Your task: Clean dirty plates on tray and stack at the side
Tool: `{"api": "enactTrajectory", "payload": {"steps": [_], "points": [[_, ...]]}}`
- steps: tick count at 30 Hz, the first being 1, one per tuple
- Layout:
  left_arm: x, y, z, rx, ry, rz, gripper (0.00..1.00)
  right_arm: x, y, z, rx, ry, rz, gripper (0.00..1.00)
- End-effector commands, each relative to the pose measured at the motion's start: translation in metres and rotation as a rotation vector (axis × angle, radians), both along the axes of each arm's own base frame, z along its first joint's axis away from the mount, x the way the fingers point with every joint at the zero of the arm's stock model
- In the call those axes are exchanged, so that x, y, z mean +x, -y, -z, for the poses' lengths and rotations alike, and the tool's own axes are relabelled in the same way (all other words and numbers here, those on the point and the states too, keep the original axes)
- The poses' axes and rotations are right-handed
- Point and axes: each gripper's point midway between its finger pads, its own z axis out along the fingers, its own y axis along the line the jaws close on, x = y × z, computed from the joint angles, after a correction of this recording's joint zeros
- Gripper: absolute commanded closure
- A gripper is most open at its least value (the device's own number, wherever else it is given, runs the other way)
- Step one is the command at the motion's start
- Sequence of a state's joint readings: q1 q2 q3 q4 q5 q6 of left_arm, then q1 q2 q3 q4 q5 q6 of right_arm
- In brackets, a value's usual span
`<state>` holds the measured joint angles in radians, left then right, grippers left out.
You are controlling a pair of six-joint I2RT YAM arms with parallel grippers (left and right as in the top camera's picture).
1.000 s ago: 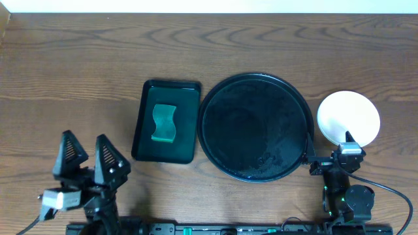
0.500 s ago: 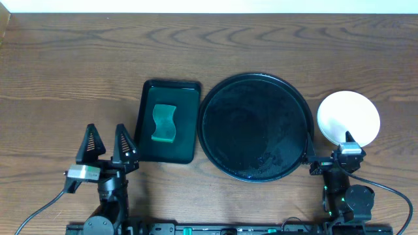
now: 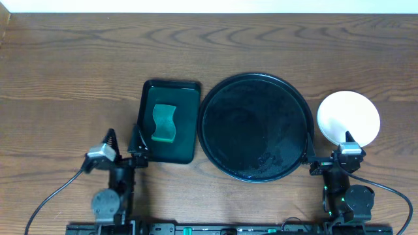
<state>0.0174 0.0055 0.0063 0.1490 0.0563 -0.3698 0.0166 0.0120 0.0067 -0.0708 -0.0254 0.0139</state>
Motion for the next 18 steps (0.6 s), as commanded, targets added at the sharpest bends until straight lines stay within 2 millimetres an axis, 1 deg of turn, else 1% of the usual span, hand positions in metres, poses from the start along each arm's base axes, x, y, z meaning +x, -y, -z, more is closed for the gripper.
{"api": "enactTrajectory", "payload": {"steps": [1,4,6,12,18], "points": [[0.0,0.007,0.023,0.003,-0.09,0.038,0.21,0.0,0.004,0.0,-0.008,0.001,0.017,0.01],[-0.001,0.008,0.043,0.026,-0.171,0.047,0.21,0.0,0.004,0.0,-0.008,0.001,0.017,0.01],[-0.002,0.01,0.052,0.051,-0.209,0.058,0.21,0.0,0.004,0.0,-0.008,0.001,0.017,0.01],[-0.003,0.019,0.051,0.21,-0.196,0.115,0.21,0.0,0.004,0.0,-0.008,0.001,0.017,0.01],[-0.004,0.032,0.05,0.417,-0.174,0.174,0.21,0.0,0.004,0.0,-0.008,0.001,0.017,0.01]]}}
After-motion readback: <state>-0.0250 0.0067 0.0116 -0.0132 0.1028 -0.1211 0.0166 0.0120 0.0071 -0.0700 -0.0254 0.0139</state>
